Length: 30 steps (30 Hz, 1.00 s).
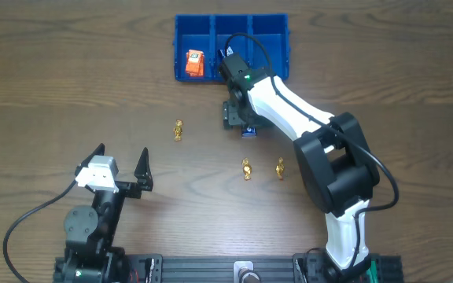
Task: Sort Candies Into Trays
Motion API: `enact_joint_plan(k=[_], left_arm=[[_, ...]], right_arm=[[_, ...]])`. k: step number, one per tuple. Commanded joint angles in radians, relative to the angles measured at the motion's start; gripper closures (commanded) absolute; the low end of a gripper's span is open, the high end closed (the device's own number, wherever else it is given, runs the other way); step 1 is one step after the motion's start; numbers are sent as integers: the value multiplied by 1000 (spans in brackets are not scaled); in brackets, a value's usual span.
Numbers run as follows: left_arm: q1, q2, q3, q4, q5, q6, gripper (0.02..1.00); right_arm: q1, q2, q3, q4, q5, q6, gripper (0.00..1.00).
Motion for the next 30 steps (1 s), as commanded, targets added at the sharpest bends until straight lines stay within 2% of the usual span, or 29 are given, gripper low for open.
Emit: enact_joint_plan(k=[1,5,6,11,14,18,25,26,30], left_arm=[[4,-6,-19,-34,15,6,20],[4,-6,-19,-34,15,6,20],[4,-6,-19,-34,15,6,20],[4,-6,-19,-34,14,6,20],[4,-6,-19,-34,15,6,20],[4,-6,-19,-34,15,6,20],[4,-6,-19,-34,15,6,20],[4,-6,-19,-34,15,6,23],[4,-6,-19,-34,15,6,20]], right_arm=[[1,48,-8,4,16,19,290],[0,50,-8,7,17,34,603],[0,50,-8,8,17,34,645],[0,31,-6,7,16,37,700],[0,-75,5,-15,20,33,750],[0,-210,100,-96,85,28,766],[-3,-119,564,-264,194,-53,796],[-13,-8,747,-268,199,-73,798],[-23,147,906,-201,204,-96,798]])
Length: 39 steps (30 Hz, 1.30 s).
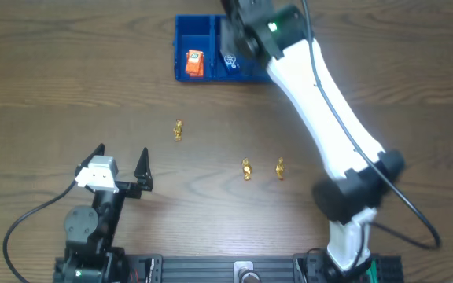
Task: Sort Candies Into Trays
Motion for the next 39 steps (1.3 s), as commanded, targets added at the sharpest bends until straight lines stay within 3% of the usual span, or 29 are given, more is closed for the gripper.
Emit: enact_joint_plan(k=[1,17,22,24,31,39], left_arm=[[3,-6,-19,-34,15,6,20],[3,-6,-19,-34,15,6,20],[3,-6,-19,-34,15,6,20],[3,-6,-19,-34,15,6,20],[3,-6,-19,-34,15,6,20],[3,-6,-19,-34,15,6,20]], right_arm=[[-26,209,139,67,34,-51,798],[-56,403,136,107,-6,-28,750],[-50,403,135,105,-6,-29,695],[-43,404,135,103,-6,-29,643],[-25,401,138,92,-6,-40,270],[38,268,183,23,-1,-59,200]])
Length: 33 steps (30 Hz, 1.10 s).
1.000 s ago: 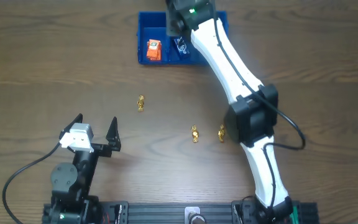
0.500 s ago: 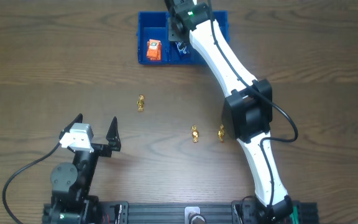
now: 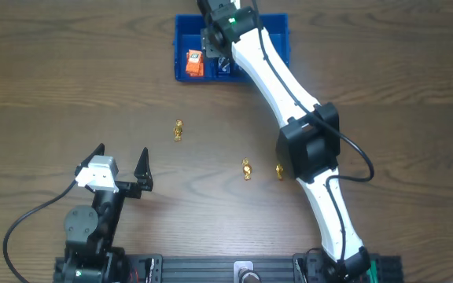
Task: Sort Candies Into Trays
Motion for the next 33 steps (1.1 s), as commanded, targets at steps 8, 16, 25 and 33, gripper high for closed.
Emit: enact_joint_plan(k=[8,16,25,33], left_arm=[[3,-5,-19,-34,15,6,20],[3,-5,-19,-34,15,6,20],[3,-5,-19,-34,15,6,20],[3,-5,-19,-34,15,6,20]], right_arm=[[245,-175,34,-204,10,69,178],[335,3,-8,-275,-42,196,176],[338,137,-19,-285,-171,197,194],[340,152,-19,-273,-166,278,261]])
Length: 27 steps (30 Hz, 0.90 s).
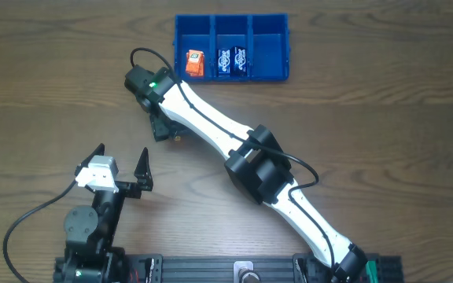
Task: Sort Candies Into Trays
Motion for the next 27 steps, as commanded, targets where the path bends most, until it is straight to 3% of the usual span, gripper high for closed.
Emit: enact_joint_plan(k=[1,17,20,24,27], left_arm=[[3,-5,-19,-34,14,6,23],[3,-5,-19,-34,14,6,20],[3,-5,-19,-34,14,6,20],[3,-5,-19,-34,14,6,20],[3,-5,-19,-34,14,6,20]], right_arm=[[2,11,1,7,-2,98,270],[4,56,1,35,5,146,382],[4,64,1,35,4,146,478],[4,66,1,35,4,146,711],[4,66,1,35,4,146,776]])
